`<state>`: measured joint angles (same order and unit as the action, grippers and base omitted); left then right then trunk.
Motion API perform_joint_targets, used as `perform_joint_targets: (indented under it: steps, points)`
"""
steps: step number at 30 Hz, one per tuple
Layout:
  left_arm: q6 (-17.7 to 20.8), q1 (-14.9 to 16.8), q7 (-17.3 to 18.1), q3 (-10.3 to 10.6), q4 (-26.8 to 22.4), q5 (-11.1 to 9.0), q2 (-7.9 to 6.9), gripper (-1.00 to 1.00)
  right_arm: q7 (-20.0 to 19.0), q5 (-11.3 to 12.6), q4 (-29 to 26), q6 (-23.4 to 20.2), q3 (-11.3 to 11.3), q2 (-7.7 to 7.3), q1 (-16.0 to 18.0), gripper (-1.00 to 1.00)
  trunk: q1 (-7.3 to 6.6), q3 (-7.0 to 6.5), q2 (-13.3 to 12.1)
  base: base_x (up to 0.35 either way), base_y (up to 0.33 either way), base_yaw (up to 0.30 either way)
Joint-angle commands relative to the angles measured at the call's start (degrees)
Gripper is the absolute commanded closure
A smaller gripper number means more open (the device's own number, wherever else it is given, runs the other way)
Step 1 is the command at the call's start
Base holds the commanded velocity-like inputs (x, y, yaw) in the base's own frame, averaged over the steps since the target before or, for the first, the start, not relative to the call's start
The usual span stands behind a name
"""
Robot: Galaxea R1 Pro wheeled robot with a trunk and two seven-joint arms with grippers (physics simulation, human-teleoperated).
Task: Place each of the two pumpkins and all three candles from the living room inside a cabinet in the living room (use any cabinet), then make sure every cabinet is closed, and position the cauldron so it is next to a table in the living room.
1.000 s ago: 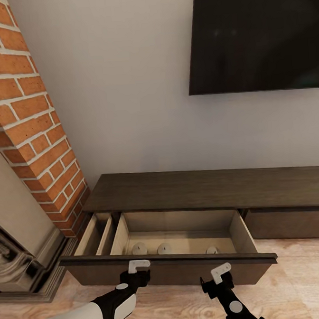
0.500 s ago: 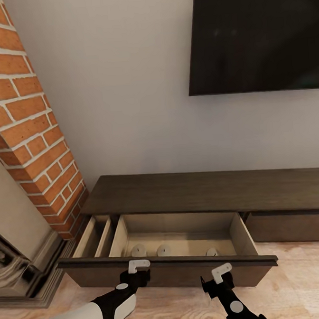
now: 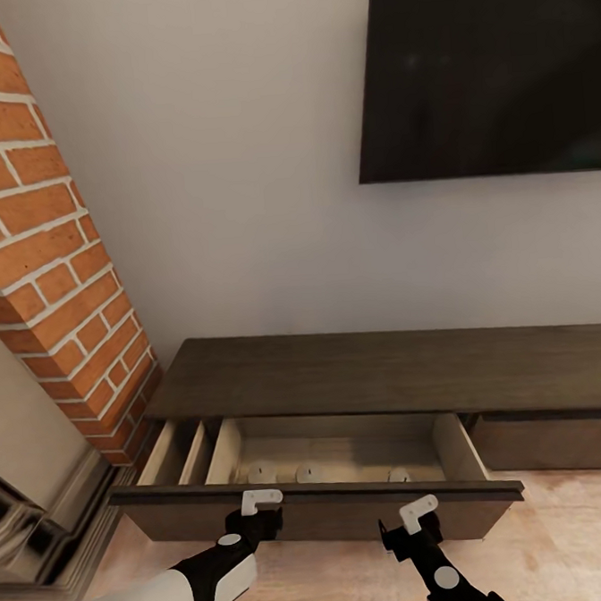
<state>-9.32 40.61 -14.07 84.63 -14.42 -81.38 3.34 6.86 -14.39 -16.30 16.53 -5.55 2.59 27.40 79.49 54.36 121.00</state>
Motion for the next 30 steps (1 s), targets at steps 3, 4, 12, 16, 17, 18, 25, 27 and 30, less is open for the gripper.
perform_joint_targets:
  steps: [3, 4, 12, 16, 17, 18, 25, 27, 30]
  points:
    - [0.0, 0.0, 0.0, 0.0, 0.0, 0.0, 0.0, -1.0, 0.0, -0.1, -0.1, 0.0, -0.3, -0.02, 0.0, -1.0, 0.0, -0.01, 0.0, 0.323, 0.0, 0.0]
    - [0.0, 0.0, 0.0, 0.0, 0.0, 0.0, 0.0, -1.0, 0.0, -0.1, -0.1, 0.0, -0.3, -0.03, 0.0, -1.0, 0.0, -0.01, 0.0, 0.325, 0.0, 0.0]
    - [0.0, 0.0, 0.0, 0.0, 0.0, 0.0, 0.0, -1.0, 0.0, -0.1, -0.4, 1.1, -0.3, 0.04, 0.0, -1.0, 0.0, -0.01, 0.0, 0.326, 0.0, 0.0]
    - [0.0, 0.0, 0.0, 0.0, 0.0, 0.0, 0.0, -1.0, 0.0, -0.1, -0.4, 1.4, -0.3, 0.05, 0.0, -1.0, 0.0, -0.01, 0.0, 0.326, 0.0, 0.0]
    - [0.0, 0.0, 0.0, 0.0, 0.0, 0.0, 0.0, -1.0, 0.0, -0.1, -0.4, 1.5, -0.3, 0.05, 0.0, -1.0, 0.0, -0.01, 0.0, 0.326, 0.0, 0.0]
    - [0.0, 0.0, 0.0, 0.0, 0.0, 0.0, 0.0, -1.0, 0.0, -0.1, -0.4, 1.5, -0.3, 0.05, 0.0, -1.0, 0.0, -0.01, 0.0, 0.326, 0.0, 0.0]
    - [0.0, 0.0, 0.0, 0.0, 0.0, 0.1, -0.08, -1.0, 0.0, -0.1, -0.4, 1.5, -0.3, 0.05, 0.0, -1.0, 0.0, -0.01, 0.0, 0.315, 0.0, 0.0]
    - [0.0, 0.0, 0.0, 0.0, 0.0, 0.1, -0.08, -1.0, 0.0, -0.1, -0.4, 1.5, -0.3, 0.05, 0.0, -1.0, 0.0, -0.01, 0.0, 0.239, 0.0, 0.0]
    - [0.0, 0.0, 0.0, 0.0, 0.0, 0.1, -0.08, -1.0, 0.0, -0.1, -0.4, 1.5, -0.3, 0.05, 0.0, -1.0, 0.0, -0.01, 0.0, 0.06, 0.0, 0.0]
